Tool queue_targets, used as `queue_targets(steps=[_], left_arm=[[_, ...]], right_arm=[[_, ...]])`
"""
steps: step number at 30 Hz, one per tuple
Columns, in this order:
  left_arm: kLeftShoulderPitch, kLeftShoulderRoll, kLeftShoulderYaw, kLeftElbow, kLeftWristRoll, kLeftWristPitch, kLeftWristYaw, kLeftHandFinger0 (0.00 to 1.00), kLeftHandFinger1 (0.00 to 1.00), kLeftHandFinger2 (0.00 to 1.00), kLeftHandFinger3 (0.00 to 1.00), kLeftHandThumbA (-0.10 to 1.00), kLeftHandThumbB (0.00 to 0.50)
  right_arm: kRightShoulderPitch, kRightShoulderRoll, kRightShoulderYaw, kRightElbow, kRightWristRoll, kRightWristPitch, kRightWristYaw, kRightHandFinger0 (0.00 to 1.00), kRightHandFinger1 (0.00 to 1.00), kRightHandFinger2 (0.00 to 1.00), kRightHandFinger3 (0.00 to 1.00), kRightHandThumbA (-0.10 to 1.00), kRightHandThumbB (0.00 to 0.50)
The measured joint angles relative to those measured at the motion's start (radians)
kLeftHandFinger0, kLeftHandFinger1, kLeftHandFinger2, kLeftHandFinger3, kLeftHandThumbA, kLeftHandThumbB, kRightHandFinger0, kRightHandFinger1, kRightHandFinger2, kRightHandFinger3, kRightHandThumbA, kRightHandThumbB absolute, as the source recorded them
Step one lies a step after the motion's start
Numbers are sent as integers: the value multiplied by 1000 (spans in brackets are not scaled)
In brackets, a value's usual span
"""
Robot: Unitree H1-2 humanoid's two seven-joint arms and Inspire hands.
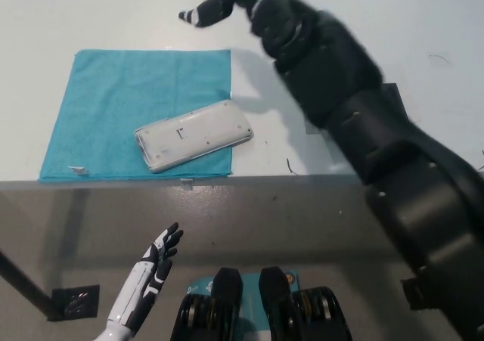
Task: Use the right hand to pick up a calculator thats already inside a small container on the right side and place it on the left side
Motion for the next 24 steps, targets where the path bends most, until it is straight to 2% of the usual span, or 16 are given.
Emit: queue_targets(steps=[3,4,6,9,10,19,20,22,24], left_arm=[[0,0,0,1,0,1,0,1000,1000,1000,1000,1000,58],[0,0,0,2,0,1,0,1000,1000,1000,1000,1000,58],[0,0,0,2,0,2,0,1000,1000,1000,1000,1000,47],[0,0,0,4,0,3,0,1000,1000,1000,1000,1000,49],[0,0,0,5,0,3,0,1000,1000,1000,1000,1000,65],[-1,0,-1,22,0,8,0,1000,1000,1000,1000,1000,67],[-1,0,0,24,0,9,0,1000,1000,1000,1000,1000,59],[-3,0,0,27,0,9,0,1000,1000,1000,1000,1000,58],[-6,0,0,30,0,10,0,1000,1000,1000,1000,1000,62]], right_arm=[[57,-41,0,-135,10,13,48,1000,1000,1000,1000,807,477],[79,-52,0,-177,12,15,59,1000,1000,1000,1000,855,460],[118,-68,0,-242,17,20,76,1000,1000,1000,1000,1000,476],[186,-87,-6,-351,28,30,87,1000,1000,1000,1000,1000,432],[216,-93,-9,-388,30,32,87,1000,1000,1000,1000,1000,421],[475,-100,-36,-696,50,42,87,1000,1000,1000,1000,1000,431],[508,-100,-39,-732,51,43,87,1000,1000,1000,1000,1000,423],[558,-101,-44,-787,53,44,87,1000,1000,1000,1000,1000,370],[622,-102,-52,-862,56,45,86,1000,1000,1000,1000,1000,367]])
